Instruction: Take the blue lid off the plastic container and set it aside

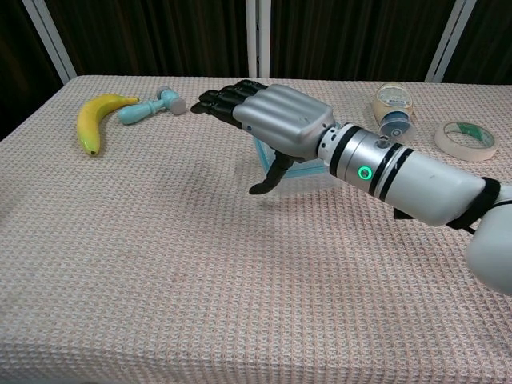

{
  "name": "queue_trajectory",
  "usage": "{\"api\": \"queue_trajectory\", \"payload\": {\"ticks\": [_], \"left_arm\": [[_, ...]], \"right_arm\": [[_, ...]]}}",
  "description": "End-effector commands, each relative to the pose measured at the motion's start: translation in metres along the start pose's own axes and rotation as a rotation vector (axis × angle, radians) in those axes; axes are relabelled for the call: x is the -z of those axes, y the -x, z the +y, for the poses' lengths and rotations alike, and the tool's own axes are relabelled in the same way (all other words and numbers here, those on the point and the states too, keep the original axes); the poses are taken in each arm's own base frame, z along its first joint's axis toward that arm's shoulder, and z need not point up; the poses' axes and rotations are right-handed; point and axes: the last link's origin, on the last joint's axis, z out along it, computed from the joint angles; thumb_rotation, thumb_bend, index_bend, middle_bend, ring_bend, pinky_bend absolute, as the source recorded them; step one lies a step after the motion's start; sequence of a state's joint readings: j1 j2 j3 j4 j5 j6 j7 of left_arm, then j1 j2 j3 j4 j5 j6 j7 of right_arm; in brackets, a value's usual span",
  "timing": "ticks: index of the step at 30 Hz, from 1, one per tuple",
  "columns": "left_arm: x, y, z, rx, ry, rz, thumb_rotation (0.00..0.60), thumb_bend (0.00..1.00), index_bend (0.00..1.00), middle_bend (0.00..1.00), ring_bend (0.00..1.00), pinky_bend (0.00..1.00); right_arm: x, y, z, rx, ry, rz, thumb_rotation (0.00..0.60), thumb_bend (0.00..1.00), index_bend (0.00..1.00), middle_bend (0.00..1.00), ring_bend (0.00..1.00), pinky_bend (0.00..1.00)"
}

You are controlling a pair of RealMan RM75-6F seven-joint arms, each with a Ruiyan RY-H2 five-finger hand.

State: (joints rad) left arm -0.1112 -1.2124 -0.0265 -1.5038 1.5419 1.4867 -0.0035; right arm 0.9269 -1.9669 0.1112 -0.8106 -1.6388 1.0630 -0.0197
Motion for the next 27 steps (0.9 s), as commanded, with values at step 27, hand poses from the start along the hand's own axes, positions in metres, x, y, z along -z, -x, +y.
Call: {"api": "queue_trajectory", "payload": {"ticks": [27], "left_arm": [[-0.026, 0.004, 0.014, 0.003, 0.073, -0.012, 0.6, 0.03, 0.16, 0.14, 0.0, 0.0]], "right_arm": [[-0.027, -0.019, 0.038, -0.043, 0.122, -0.105, 0.6, 0.0, 0.0, 0.0, 0.0, 0.0]]}}
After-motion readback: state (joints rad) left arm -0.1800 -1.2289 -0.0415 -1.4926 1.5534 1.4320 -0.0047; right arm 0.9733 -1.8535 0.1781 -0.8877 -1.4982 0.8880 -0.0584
